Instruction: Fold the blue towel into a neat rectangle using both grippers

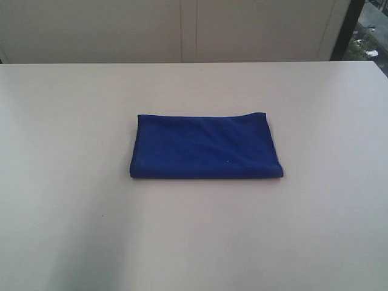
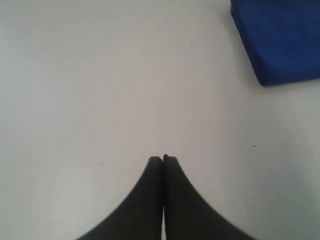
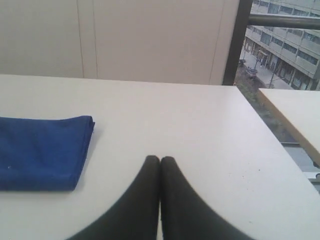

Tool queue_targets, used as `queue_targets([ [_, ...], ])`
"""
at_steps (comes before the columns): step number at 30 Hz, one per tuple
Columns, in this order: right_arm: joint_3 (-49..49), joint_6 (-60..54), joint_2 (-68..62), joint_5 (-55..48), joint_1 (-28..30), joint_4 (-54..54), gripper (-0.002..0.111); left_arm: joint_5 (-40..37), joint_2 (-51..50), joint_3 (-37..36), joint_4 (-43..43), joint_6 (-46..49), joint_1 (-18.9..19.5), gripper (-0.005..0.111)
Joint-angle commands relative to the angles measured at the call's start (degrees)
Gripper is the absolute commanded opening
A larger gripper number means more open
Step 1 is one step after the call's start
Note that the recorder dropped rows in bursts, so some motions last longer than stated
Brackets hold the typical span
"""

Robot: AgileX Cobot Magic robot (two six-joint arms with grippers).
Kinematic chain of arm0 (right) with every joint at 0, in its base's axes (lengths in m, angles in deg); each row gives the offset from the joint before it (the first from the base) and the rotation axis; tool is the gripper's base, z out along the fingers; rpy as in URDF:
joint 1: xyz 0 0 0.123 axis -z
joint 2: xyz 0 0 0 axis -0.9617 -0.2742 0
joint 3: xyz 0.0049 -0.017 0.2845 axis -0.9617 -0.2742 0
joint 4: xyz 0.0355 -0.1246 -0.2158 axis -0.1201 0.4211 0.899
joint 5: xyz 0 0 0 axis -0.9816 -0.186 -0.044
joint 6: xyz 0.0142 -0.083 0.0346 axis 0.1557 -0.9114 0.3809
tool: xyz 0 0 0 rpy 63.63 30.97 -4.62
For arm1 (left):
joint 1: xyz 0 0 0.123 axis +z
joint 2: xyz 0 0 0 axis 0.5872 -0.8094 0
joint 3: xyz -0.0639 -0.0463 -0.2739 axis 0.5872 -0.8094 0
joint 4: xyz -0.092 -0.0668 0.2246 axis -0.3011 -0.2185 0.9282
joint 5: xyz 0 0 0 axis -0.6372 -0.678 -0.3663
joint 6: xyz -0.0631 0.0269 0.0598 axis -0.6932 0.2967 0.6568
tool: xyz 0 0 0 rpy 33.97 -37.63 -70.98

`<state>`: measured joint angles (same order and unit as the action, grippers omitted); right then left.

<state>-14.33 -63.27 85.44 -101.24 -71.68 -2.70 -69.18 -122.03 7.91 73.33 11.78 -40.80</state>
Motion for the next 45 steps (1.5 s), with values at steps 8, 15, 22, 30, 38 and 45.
queue_targets([
  [8, -2.42, 4.73, 0.34, 0.71, 0.58, 2.06, 0.0, -0.36, 0.36, -0.33, -0.17, -0.11, 0.1, 0.0],
  [15, -2.42, 5.66, 0.34, -0.41, 0.58, 2.55, 0.0, -0.36, 0.36, -0.33, -0.17, -0.11, 0.1, 0.0],
  [22, -2.42, 5.66, 0.34, -2.11, 0.58, 2.68, 0.0, -0.36, 0.36, -0.33, -0.17, -0.11, 0.1, 0.0],
  [30, -2.42, 5.79, 0.34, -4.75, 0.58, 2.68, 0.0, -0.36, 0.36, -0.33, -0.17, -0.11, 0.1, 0.0],
  [38, -2.42, 7.63, 0.34, -4.76, 0.58, 3.09, 0.0, -0.36, 0.36, -0.33, -0.17, -0.11, 0.1, 0.0],
  [45, -2.42, 7.49, 0.34, -4.76, 0.58, 3.07, 0.0, -0.36, 0.36, -0.33, -0.17, -0.11, 0.1, 0.0],
])
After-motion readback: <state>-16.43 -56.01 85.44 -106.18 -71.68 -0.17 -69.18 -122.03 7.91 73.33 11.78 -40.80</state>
